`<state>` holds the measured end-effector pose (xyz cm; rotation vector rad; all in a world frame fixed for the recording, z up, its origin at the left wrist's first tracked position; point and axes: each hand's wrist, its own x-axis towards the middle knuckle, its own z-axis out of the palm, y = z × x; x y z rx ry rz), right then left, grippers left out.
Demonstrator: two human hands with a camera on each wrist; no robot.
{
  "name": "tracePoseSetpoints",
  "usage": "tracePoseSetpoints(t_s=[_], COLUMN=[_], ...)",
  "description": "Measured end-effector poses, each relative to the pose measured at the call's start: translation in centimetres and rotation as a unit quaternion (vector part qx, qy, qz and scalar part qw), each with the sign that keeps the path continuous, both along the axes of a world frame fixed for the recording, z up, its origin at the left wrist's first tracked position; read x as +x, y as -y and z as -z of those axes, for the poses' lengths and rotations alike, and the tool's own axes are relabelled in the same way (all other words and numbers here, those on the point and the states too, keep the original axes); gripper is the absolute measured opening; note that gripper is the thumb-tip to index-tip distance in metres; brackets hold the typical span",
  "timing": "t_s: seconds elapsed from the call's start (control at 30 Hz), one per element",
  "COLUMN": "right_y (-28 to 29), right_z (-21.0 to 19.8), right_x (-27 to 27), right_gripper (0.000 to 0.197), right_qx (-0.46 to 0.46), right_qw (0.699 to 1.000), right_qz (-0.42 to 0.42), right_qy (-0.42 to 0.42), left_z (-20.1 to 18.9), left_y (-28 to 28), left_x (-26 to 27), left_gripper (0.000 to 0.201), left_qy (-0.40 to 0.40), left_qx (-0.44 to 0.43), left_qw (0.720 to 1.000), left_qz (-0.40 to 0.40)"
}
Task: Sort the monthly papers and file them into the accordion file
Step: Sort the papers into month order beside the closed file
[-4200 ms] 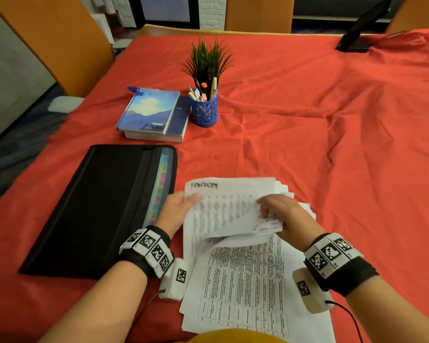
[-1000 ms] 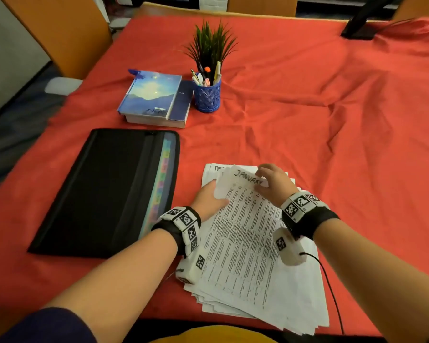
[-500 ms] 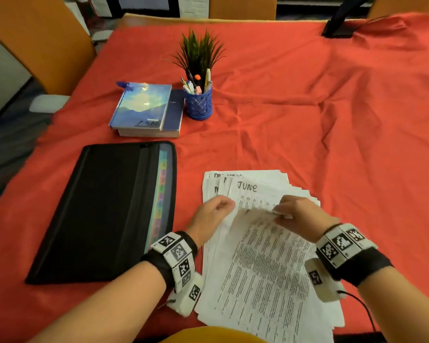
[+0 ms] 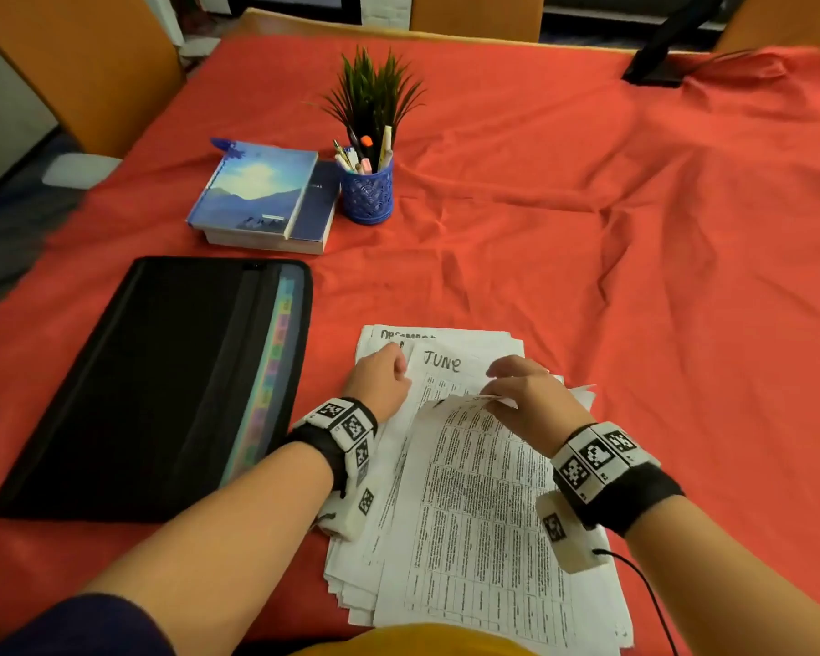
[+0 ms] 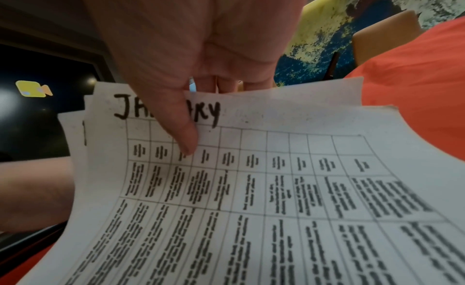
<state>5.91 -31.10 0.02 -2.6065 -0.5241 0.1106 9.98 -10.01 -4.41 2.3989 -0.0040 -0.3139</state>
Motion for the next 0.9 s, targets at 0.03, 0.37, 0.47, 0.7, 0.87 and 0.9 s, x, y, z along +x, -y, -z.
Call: tracePoseSetpoints(t_s=[0.03, 0.37, 0.47, 0.7, 0.87, 0.9], right_y=[0.1, -1.5, -1.8, -2.7, -3.4, -3.4], right_z=[0.1, 1.3, 1.1, 0.7, 0.4, 0.4], right_x=[0.2, 1.1, 0.5, -0.4, -2.6, -2.8], right_gripper=[0.011, 0.017, 0.014, 0.018, 0.023, 0.022], right_qx=[-0.005, -0.023, -0.021, 0.0, -0.004, -0.004], right_qw=[1.0, 0.997, 0.997, 0.995, 0.994, 0.995], right_qz=[0.005, 0.022, 0.041, -0.01, -0.023, -0.016], right_qy=[-0.006, -0.069, -0.059, 0.1, 0.103, 0.099], left_z=[0.0, 0.4, 0.5, -1.5, -1.6, -1.2], left_y=[-0.2, -0.1, -0.5, -3.6, -4.6, -4.1], left_x=[0.0, 0.0, 0.6, -0.9, 0.3, 0.8], left_gripper=[0.013, 0.043, 0.016, 0.023, 0.01, 0.008], left_qy=[0.001, -0.018, -0.018, -0.08, -0.088, -0.057], left_qx=[-0.025, 0.045, 0.0, -0.244, -0.233, -0.179], left_qw=[1.0, 0.997, 0.999, 0.96, 0.966, 0.979], left_qz=[-0.004, 0.059, 0.029, 0.111, 0.073, 0.074])
